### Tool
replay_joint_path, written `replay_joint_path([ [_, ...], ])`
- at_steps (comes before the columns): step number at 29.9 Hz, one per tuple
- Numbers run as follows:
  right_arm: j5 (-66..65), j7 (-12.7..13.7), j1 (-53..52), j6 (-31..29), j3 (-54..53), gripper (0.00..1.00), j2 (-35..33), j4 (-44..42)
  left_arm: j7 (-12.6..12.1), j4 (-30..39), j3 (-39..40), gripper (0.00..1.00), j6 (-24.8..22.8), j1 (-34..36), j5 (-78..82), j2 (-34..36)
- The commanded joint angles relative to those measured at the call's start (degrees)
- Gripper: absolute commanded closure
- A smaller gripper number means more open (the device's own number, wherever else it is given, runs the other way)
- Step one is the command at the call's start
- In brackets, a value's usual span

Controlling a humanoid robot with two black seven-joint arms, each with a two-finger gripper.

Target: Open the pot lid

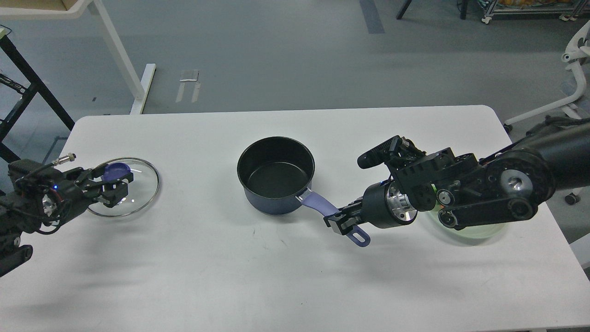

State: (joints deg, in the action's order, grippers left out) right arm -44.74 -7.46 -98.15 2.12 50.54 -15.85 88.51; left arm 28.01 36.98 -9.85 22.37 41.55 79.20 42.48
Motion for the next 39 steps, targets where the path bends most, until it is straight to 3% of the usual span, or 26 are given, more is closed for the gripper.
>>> replay_joint_path([
  [1,0.0,-0.01,-0.02,-0.01,-0.01,0.8,-0.15,0.0,-0.01,0.02,-0.08,0.24,-0.04,-0.24,-0.01,-0.03],
  [6,0.09,-0.01,-0.02,0.08,-0.01,0.8,-0.32,0.0,-0.01,0.02,-0.08,0.21,-0.04,-0.68,-0.01,-0.03],
  [14,0.0,-0.01,-0.2,0.08,-0.09,0.69,-0.24,0.0,-0.01,0.19,1.23,0.01,-0.48,0.29,-9.56,0.67],
  [16,0.09,-0.01,-0.2,0.08,-0.27,0.6,-0.32,-0.09,-0.01,0.19,1.15,0.01,-0.66,1.16,-16.76,0.85],
  [19,0.0,-0.01,0.06,0.08,-1.32,0.36,-0.32,-0.09,-0.01,0.19,0.8,0.01,-1.44,4.15,-26.26,1.63],
  [23,0.09,-0.19,0.15,0.25,-2.11,0.18,-0.5,-0.26,-0.01,0.11,1.15,0.01,-8.2,6.88,-34.18,2.52],
  [25,0.79,-0.19,0.33,0.34,-3.25,0.04,-0.94,-1.14,-0.01,0.11,1.24,0.01,-11.46,8.11,-39.27,2.52],
  [32,1.41,-0.36,2.34,0.43,-12.81,0.01,-8.39,-5.35,-0.01,0.02,1.32,0.01,-15.24,10.57,-60.18,1.99],
  [39,3.17,0.17,17.96,0.17,-39.42,0.01,-19.57,-12.38,-0.01,-0.07,9.04,0.01,-20.34,10.75,-75.15,-1.25],
])
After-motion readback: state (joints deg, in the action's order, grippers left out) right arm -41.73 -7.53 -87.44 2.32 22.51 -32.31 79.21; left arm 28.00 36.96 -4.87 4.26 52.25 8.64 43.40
